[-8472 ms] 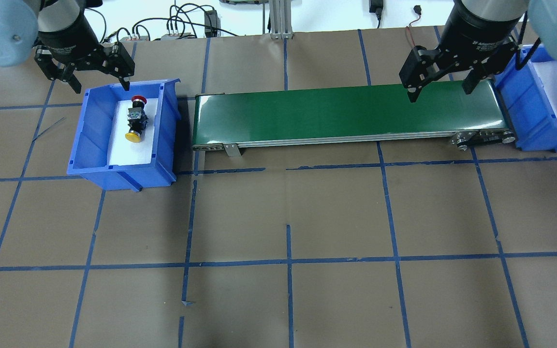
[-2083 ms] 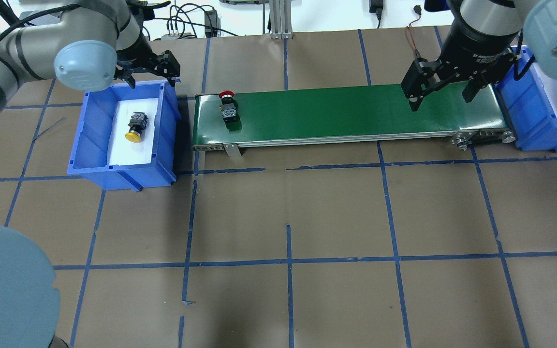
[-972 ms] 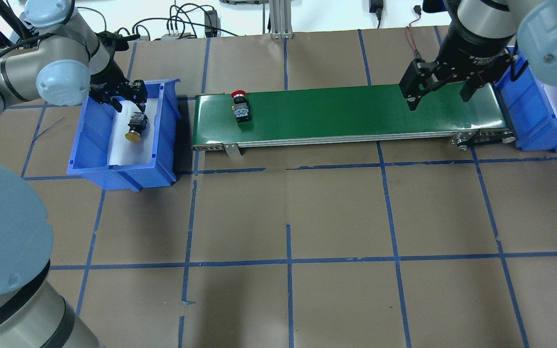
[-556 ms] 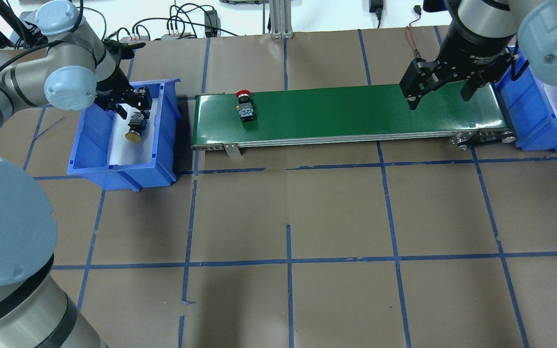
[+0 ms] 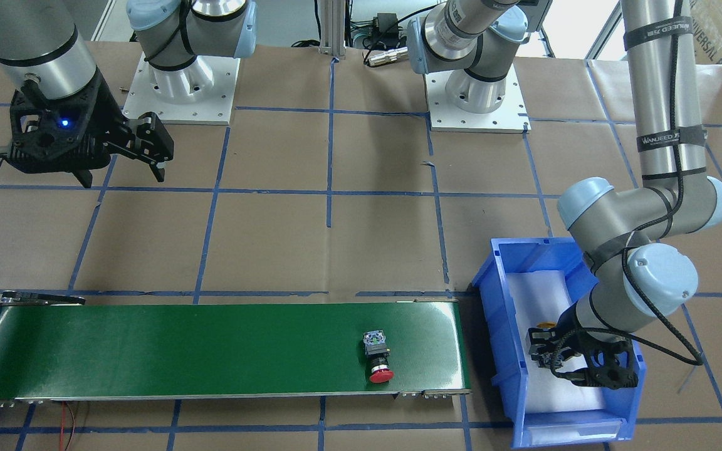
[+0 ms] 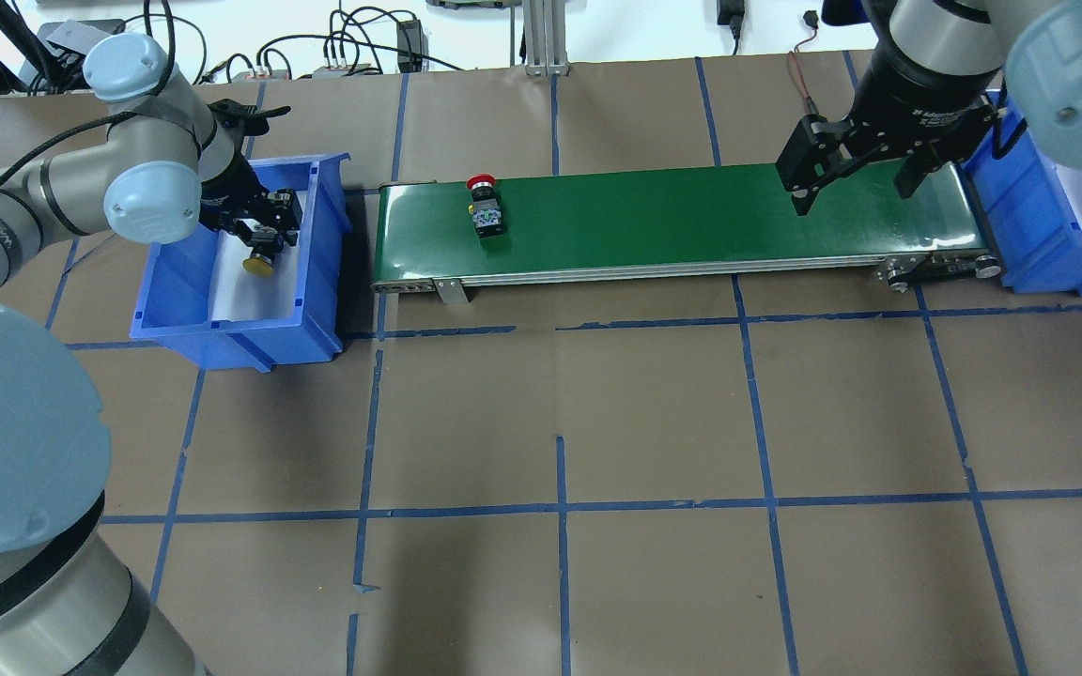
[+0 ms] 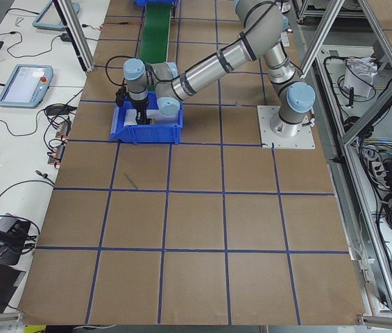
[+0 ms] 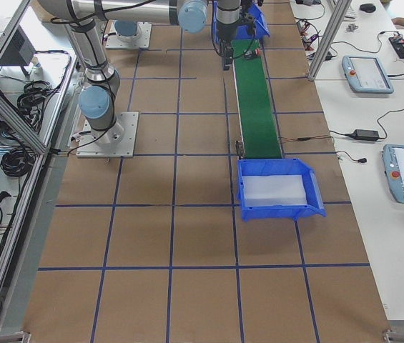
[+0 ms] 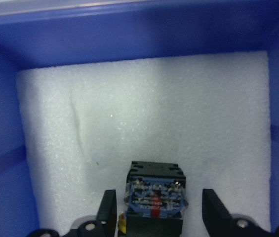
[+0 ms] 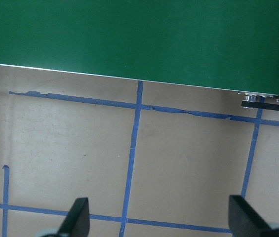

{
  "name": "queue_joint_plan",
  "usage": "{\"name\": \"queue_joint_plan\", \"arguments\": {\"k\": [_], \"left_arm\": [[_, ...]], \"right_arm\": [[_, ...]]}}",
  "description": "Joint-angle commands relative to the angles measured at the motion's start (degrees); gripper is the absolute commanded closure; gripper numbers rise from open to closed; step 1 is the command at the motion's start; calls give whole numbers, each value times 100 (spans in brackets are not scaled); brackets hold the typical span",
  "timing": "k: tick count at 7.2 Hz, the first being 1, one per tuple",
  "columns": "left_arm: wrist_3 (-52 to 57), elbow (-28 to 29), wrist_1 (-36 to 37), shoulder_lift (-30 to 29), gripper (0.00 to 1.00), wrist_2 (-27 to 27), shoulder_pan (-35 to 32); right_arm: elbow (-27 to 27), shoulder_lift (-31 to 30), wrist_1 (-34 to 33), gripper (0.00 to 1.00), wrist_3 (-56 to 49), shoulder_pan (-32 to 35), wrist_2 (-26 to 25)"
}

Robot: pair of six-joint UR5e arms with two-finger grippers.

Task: Transport two buttons from left to right
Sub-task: 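Lower the left gripper into the bin onto the second switch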

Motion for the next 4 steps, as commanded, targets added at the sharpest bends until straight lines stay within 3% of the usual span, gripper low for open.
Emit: {"name": "queue_joint_plan", "arguments": {"k": [1, 4], "left_arm": [[-12, 55, 13, -17, 72, 23, 7], [-21, 265, -818, 429, 72, 85, -2]], "right_arm": [[-4, -4, -11, 0, -6, -8, -8], [-4, -3, -46, 0, -24, -26, -17]]}}
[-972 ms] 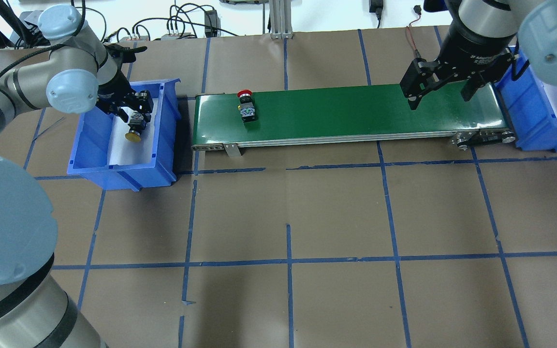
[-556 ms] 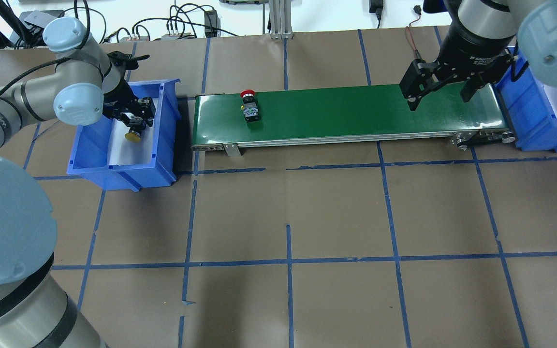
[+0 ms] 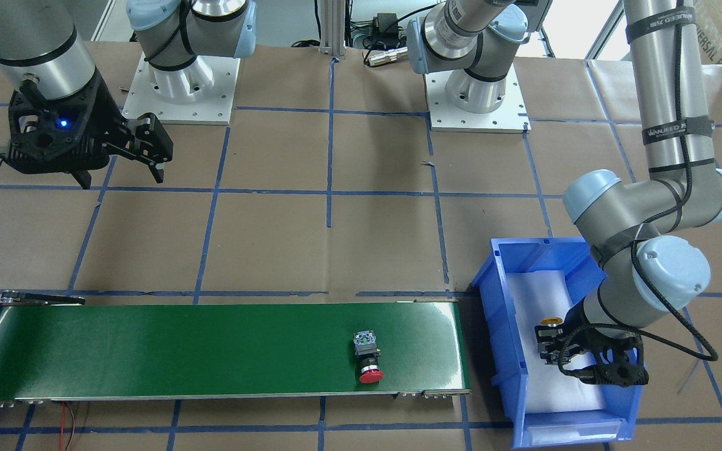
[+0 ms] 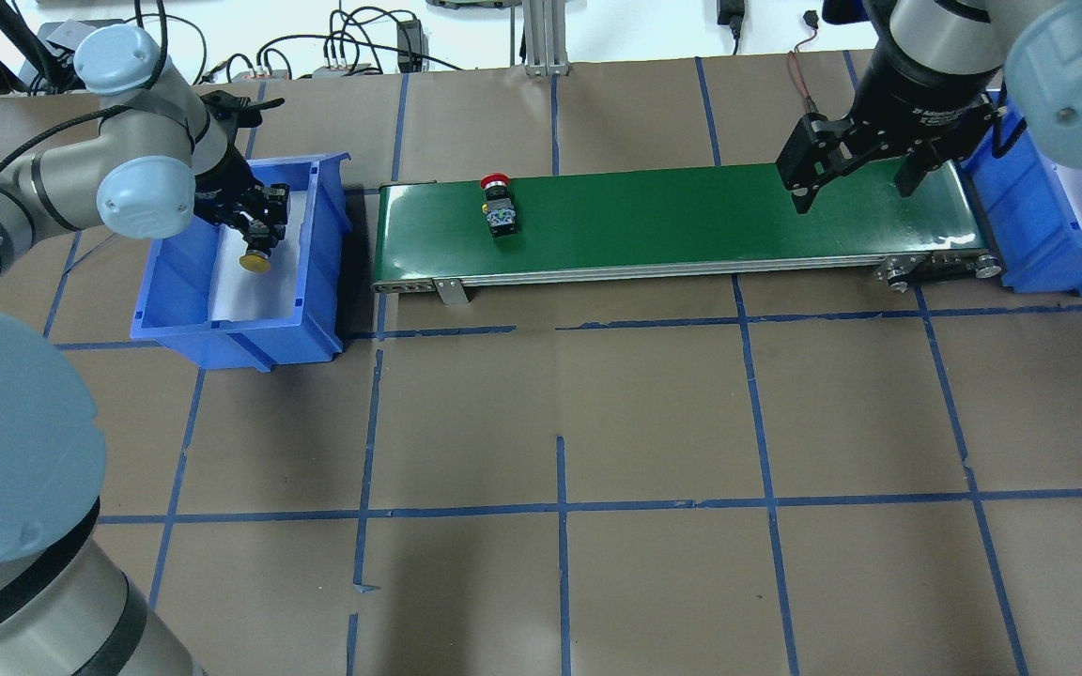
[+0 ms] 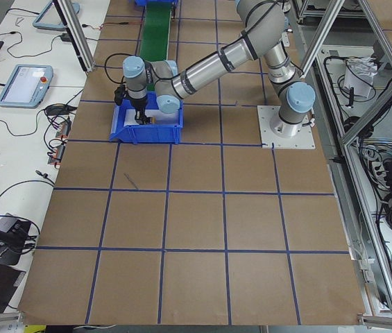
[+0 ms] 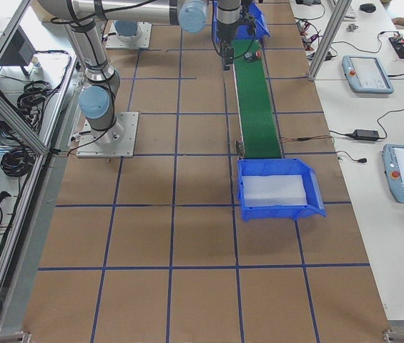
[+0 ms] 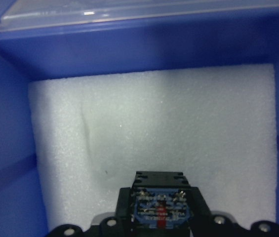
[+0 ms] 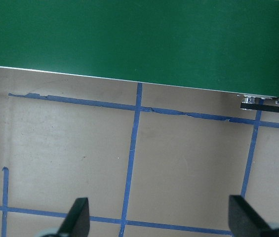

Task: Transport two buttons from left to right
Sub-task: 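Grasp the second switch with the left gripper and lift it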

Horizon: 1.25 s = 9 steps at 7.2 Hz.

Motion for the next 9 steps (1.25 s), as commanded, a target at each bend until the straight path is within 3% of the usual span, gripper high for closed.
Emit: {"name": "queue_joint_plan", "arguments": {"k": [1, 5, 7, 9], "left_arm": [[-1, 265, -646, 257, 72, 18, -10], [16, 721, -1323, 950, 72, 342, -19], [-98, 1336, -2280, 1109, 72, 352, -133], [-769, 1409, -2424, 1172, 72, 343, -482]], "right_arm": [[6, -7, 2, 0, 0, -12, -5], [6, -7, 2, 0, 0, -12, -5], [6, 2, 2, 0, 0, -12, -5], [6, 2, 2, 0, 9, -3, -4]]}}
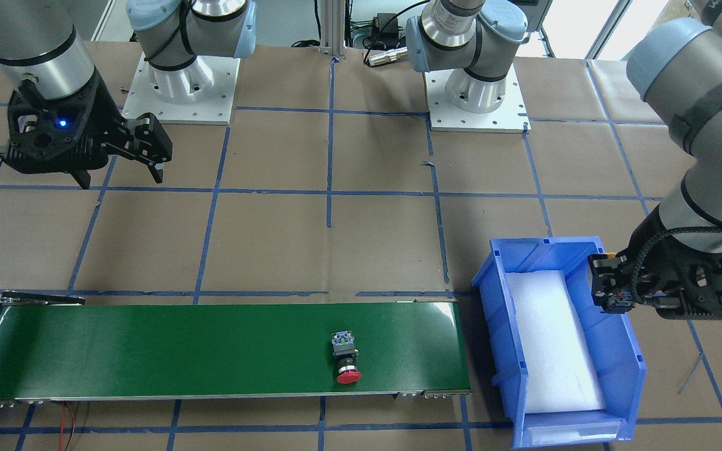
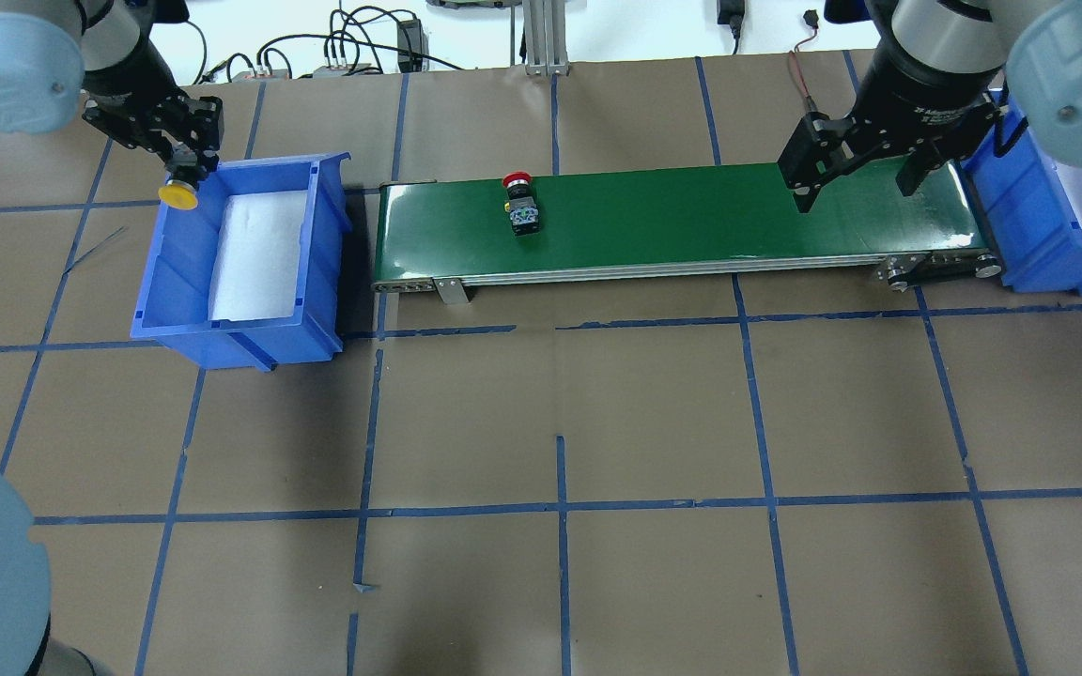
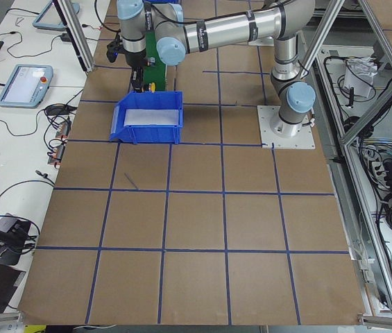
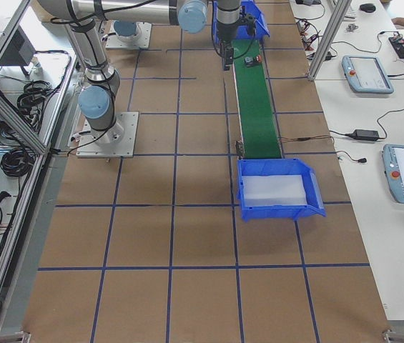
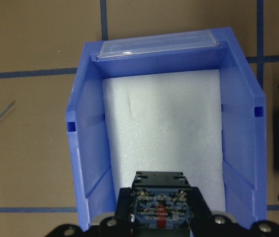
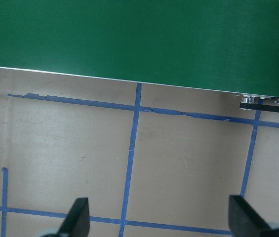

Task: Transport two buttons from left to right
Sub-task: 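Grasp the second switch with the left gripper and lift it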

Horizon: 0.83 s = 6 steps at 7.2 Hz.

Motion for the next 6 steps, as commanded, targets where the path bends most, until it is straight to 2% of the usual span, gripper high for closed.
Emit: {"name": "queue_joint_plan", "arguments": {"k": [1, 4, 6], "left_arm": [[-824, 20, 17, -68, 72, 9, -430], [-1503, -6, 674, -506, 72, -18, -922], [-1618, -59, 853, -936, 72, -79, -1065]], "right_arm": [[0, 1, 4, 0, 0, 1, -4], [9, 10, 13, 0, -18, -8, -4], [9, 1, 13, 0, -9, 1, -4]]}}
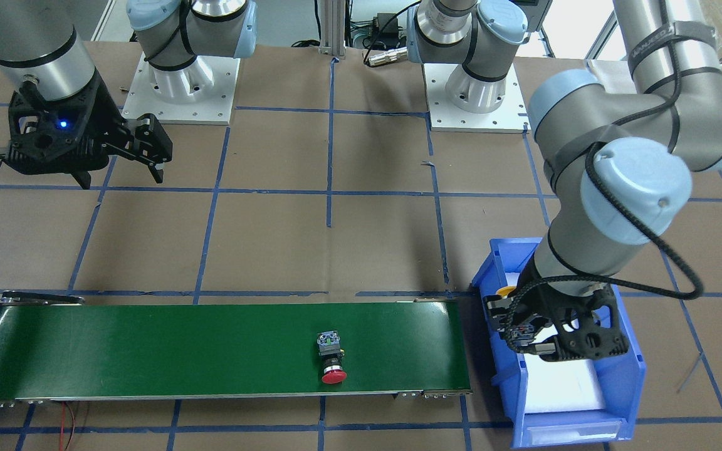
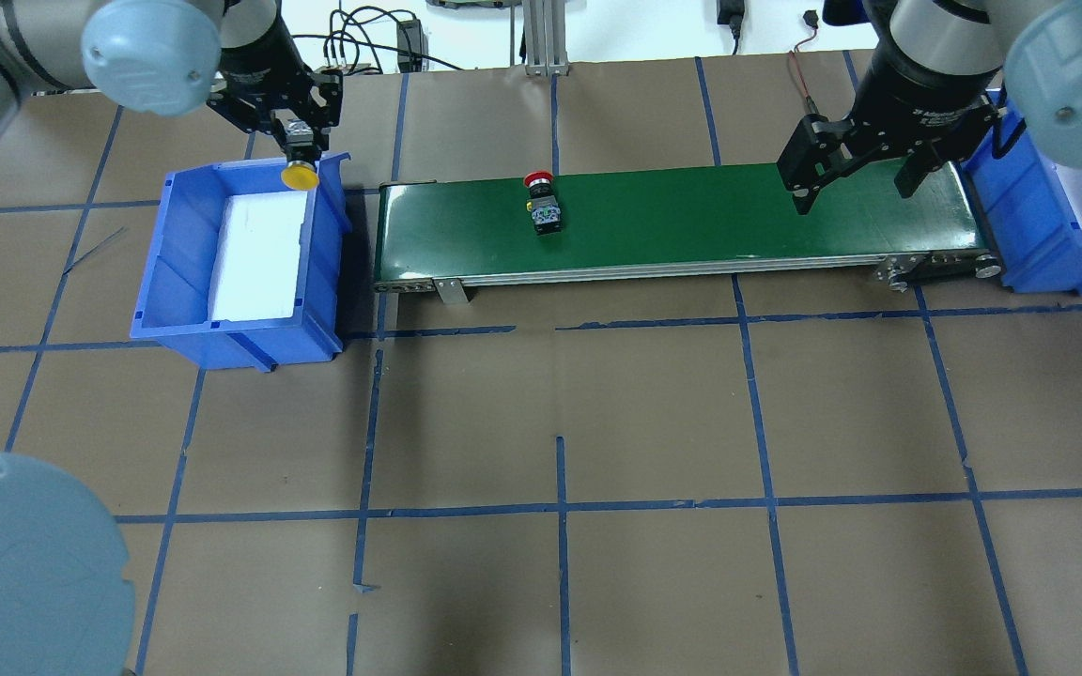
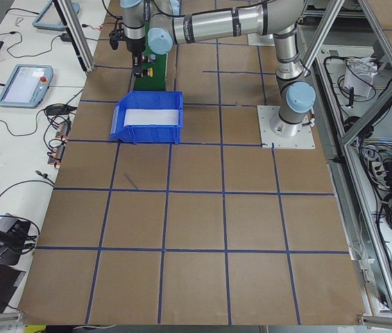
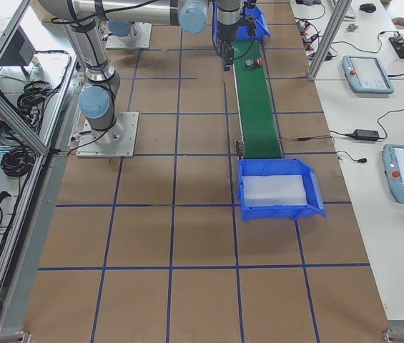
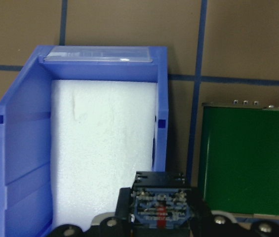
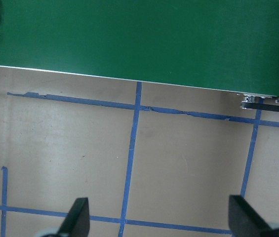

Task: Transport two buttons from left to right
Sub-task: 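Place the second switch on the conveyor and open the left gripper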

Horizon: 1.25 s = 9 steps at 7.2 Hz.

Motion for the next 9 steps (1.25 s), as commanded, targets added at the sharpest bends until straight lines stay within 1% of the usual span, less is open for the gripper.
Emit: {"name": "queue_joint_plan", "arguments": {"k": [1, 3, 5, 9], "left_arm": [[-127, -64, 114, -340, 72, -52, -155], [-144, -284, 201, -437, 72, -114, -296], [-223, -311, 220, -464, 72, -123, -323], [-215, -311, 641, -684, 72, -114, -314]], "right_arm": [[4, -12, 0, 0, -6, 2, -1], [4, -4, 0, 0, 3, -7, -1], [4, -4, -52, 0, 12, -7, -1], [12, -4, -44, 0, 3, -7, -10]]}}
